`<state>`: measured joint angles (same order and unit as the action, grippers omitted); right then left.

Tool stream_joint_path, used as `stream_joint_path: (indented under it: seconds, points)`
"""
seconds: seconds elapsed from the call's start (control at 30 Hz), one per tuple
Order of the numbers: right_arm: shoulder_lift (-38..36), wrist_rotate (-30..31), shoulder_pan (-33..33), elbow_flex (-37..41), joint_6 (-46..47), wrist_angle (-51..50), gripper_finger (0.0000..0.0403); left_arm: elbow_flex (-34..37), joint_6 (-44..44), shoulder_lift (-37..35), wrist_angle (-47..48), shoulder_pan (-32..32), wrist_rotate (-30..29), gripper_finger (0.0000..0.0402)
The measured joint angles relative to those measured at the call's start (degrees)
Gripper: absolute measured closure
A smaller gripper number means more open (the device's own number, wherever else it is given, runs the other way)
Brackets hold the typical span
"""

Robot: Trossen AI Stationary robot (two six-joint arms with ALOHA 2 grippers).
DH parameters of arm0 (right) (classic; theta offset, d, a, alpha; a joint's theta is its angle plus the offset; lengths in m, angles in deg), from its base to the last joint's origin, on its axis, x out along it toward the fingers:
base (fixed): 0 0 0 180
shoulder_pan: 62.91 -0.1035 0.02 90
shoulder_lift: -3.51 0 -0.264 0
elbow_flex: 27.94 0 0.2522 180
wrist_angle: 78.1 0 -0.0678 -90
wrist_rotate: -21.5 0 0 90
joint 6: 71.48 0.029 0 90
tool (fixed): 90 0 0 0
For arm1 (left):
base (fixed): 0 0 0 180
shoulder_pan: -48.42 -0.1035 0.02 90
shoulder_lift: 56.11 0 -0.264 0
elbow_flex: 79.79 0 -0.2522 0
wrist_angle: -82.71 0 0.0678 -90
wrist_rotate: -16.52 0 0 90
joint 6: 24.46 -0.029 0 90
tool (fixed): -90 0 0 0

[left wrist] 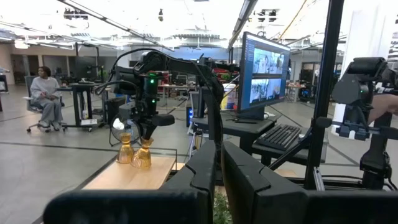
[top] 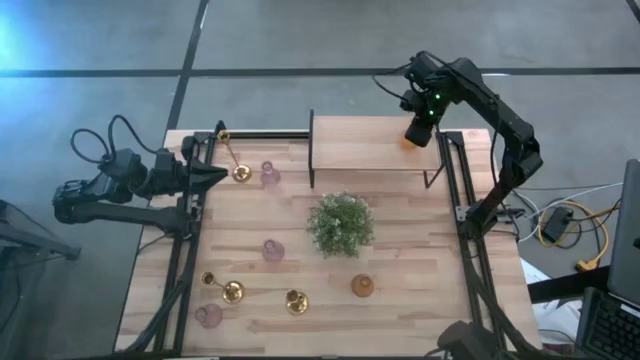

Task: Pick & Place candle stick holders
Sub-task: Put the bottom orange candle holder on the shelf

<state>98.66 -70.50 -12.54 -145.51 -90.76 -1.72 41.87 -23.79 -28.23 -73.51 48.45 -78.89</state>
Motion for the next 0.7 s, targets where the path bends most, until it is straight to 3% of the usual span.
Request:
stream_joint_path:
  seconds: [0.7]
  points:
    - [-0.24, -3.44, 2.24, 2.17, -0.71, 2.66, 0.0380, 0.00, 0.00, 0.00, 0.00, 0.02, -0.02, 0.0371]
